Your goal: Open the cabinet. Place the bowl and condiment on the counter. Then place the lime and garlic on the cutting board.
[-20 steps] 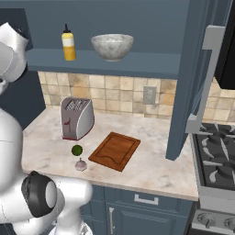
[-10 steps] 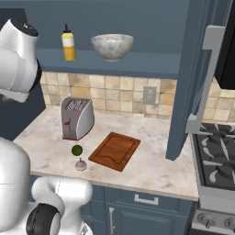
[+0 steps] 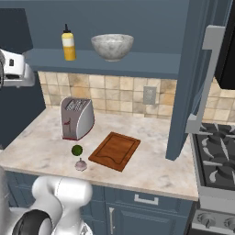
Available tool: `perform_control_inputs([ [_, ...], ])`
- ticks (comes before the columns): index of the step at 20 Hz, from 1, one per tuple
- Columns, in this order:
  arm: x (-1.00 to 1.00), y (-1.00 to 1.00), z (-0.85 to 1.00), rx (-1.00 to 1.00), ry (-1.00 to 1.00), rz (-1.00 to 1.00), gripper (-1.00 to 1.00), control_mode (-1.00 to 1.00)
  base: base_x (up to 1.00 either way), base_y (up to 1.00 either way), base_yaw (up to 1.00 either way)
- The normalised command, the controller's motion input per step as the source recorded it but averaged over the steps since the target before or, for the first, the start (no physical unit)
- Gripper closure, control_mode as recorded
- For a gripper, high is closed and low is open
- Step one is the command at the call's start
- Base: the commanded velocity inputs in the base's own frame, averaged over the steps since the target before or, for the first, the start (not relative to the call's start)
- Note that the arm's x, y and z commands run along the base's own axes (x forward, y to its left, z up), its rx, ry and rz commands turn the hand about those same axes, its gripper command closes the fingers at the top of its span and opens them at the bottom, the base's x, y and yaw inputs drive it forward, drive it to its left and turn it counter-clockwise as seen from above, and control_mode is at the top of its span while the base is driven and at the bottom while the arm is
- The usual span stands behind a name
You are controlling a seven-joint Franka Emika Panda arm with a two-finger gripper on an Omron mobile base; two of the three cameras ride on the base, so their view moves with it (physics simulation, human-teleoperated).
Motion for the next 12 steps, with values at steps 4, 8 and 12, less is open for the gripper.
perform_control_inputs([
  [4,0.34,-0.11,0.56,-0.2,-0.28,-0.29,-1.0,-1.0,0.0,0.0,0.0],
  [8,0.46,-0.13,0.41,-0.08,-0.19,-0.32,-1.0,-1.0,0.0,0.0,0.0],
  [12,0.76,-0.22,0.1,0.0,-0.1,-0.2,-1.0,-1.0,0.0,0.0,0.0],
])
